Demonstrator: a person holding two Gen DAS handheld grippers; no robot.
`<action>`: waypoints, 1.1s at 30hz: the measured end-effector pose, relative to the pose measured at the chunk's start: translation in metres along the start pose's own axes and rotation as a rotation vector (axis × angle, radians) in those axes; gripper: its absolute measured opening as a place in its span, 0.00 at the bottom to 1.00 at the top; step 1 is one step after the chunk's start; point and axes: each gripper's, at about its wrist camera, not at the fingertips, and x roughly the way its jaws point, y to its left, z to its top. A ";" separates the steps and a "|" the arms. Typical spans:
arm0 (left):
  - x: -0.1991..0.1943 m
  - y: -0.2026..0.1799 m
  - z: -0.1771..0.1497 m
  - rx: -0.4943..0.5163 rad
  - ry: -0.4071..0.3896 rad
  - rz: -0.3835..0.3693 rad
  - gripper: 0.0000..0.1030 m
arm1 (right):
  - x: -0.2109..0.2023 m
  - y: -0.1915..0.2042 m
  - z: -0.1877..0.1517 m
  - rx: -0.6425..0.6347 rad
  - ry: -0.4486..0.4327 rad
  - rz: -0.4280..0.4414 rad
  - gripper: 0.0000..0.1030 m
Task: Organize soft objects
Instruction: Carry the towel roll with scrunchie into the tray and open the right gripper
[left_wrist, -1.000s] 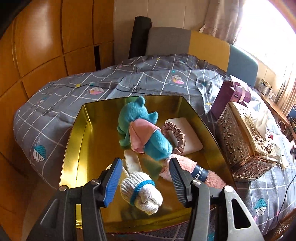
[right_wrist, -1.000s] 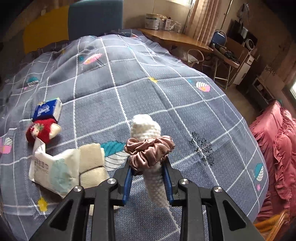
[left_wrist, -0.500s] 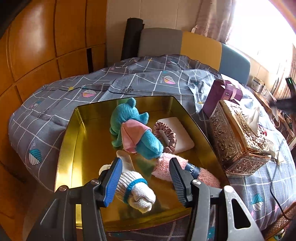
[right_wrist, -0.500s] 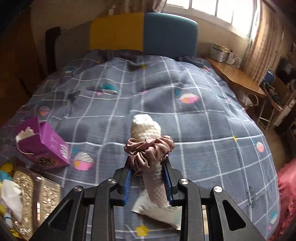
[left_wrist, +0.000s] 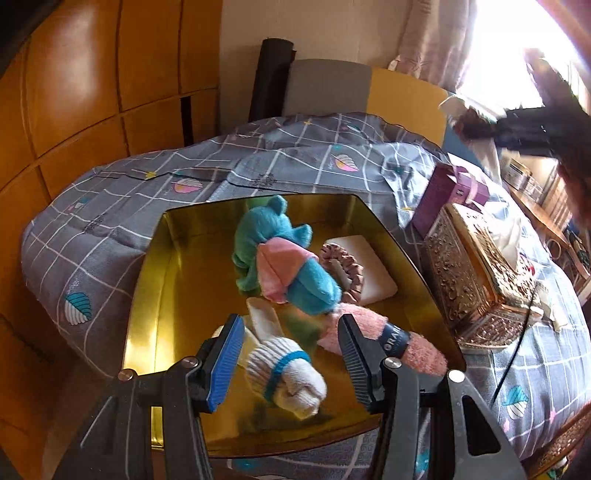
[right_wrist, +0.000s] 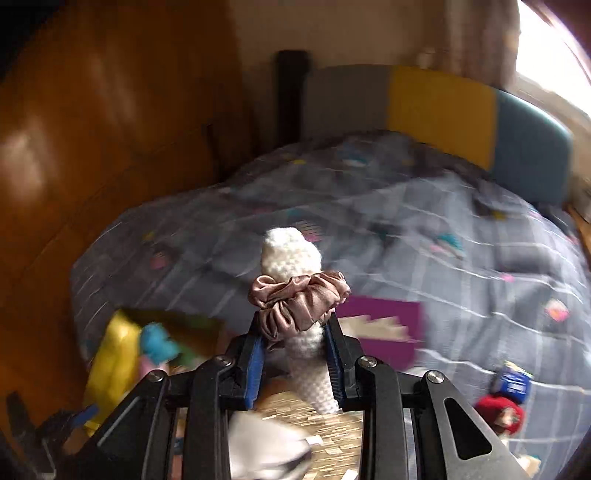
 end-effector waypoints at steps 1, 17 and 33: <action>0.000 0.001 0.000 -0.003 -0.002 0.004 0.52 | 0.003 0.016 -0.008 -0.031 0.019 0.033 0.29; -0.003 0.009 0.000 -0.026 -0.010 0.017 0.52 | 0.099 0.126 -0.091 -0.172 0.217 0.072 0.33; -0.007 0.008 0.001 -0.021 -0.023 0.022 0.52 | 0.087 0.122 -0.089 -0.123 0.122 0.029 0.56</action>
